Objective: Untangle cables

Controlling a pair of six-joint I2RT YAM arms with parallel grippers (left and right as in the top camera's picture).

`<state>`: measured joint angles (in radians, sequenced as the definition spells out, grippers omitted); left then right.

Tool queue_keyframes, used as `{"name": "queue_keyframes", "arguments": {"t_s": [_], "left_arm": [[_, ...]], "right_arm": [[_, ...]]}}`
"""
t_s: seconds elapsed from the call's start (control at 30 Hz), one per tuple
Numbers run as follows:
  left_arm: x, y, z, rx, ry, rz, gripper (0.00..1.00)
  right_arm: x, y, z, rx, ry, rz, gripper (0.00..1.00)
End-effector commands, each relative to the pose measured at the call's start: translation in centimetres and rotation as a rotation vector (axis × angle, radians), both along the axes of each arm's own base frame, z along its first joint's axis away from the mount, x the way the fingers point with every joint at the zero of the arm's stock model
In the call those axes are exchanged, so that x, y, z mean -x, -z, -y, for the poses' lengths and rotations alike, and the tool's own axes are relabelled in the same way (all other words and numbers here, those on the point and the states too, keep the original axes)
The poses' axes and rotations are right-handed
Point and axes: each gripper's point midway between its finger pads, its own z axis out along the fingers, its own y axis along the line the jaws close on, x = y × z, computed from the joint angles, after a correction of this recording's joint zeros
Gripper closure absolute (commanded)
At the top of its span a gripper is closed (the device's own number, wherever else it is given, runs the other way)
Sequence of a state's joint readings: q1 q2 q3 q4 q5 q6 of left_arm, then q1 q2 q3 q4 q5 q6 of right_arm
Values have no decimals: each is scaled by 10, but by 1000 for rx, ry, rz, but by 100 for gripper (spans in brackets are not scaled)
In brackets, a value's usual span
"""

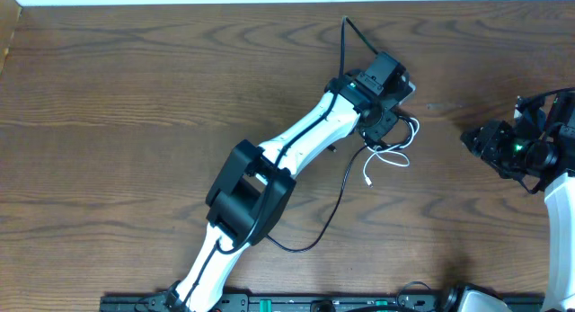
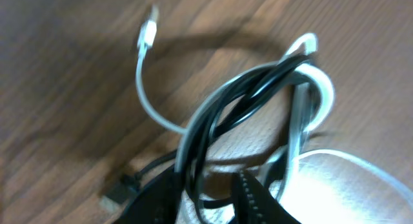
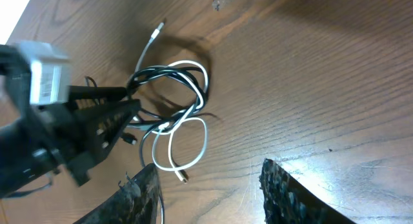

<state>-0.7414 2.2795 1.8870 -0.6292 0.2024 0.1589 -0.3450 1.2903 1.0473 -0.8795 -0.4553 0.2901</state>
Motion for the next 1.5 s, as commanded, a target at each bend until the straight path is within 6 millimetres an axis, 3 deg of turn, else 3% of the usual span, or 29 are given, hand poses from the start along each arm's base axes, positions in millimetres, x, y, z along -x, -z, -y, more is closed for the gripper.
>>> {"name": "queue_keyframes", "arguments": {"t_s": [0.0,0.03,0.07,0.2,0.4,0.5,0.73,1.0,1.17,1.23,1.47], "left_arm": [[5,33,-13,-76,-5,-40,82],[6,33,-13,-78,-6,-43,91],[5,33,-13,-78,-6,-43,93],[2,20,-14,-46,-40,-44,93],[6,-33,-12,166,-112,-178,93],[11,-46,-16,242,-106,-266,93],[19,-29,-33,184,-61,-316,93],[25,7,-33,133,-67,-371,92],[9,25,-50,18,-126,-287,92],[5,18,-54,4,-136,-262,91],[9,-33,-52,44,-130,-211,63]], "right_arm": [[-2,-3,3,12,-9,11,53],[-2,-3,3,12,-9,11,53],[-2,-3,3,12,-9,10,53],[-3,-4,-2,13,-57,30,53],[-5,-11,-19,-10,-171,89,52],[-6,-12,-25,-8,-194,93,51],[-8,-10,-35,23,-233,91,49],[-7,-9,-36,23,-235,88,48],[-8,-9,-36,23,-235,91,47],[-8,-9,-35,25,-235,94,46],[-8,-9,-35,24,-234,94,45]]}}
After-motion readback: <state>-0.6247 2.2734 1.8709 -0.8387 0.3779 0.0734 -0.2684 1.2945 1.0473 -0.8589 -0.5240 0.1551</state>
